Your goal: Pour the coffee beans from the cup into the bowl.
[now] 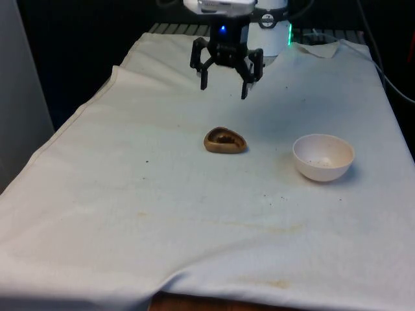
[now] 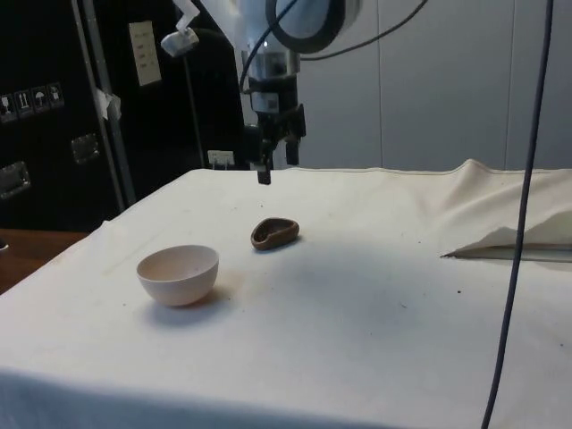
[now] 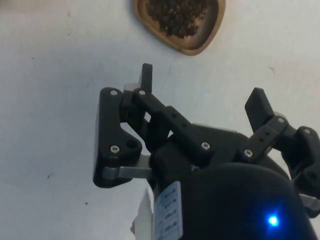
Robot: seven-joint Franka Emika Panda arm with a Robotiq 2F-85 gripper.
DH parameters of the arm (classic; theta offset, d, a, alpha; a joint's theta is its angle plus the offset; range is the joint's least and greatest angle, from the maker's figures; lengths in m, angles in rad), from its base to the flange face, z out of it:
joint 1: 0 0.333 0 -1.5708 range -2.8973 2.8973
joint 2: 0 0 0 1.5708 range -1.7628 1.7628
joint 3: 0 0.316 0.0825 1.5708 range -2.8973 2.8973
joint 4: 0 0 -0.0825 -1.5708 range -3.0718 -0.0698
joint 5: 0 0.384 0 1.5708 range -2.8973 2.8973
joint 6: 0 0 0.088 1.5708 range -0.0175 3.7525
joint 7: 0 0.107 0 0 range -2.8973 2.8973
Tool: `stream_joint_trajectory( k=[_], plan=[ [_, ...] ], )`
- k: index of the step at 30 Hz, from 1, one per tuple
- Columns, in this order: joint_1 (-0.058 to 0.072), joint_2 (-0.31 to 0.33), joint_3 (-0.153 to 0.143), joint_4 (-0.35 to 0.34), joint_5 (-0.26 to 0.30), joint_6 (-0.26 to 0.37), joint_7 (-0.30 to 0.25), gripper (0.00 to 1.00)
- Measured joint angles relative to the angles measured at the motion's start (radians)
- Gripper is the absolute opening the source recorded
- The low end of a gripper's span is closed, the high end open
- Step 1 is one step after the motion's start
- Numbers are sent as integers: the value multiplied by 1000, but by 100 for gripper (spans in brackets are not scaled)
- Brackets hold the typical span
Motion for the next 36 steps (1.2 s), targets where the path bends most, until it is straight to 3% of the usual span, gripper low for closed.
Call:
stream_joint_trajectory(
  k=[8,21,25,36],
  plan=[
    [-2,66,-32,-3,20,75,-13,100],
    [-2,114,-34,9,49,95,-14,100],
    [-5,142,-38,9,85,127,-32,100],
    [-14,196,-73,30,103,153,-54,100]
  ],
)
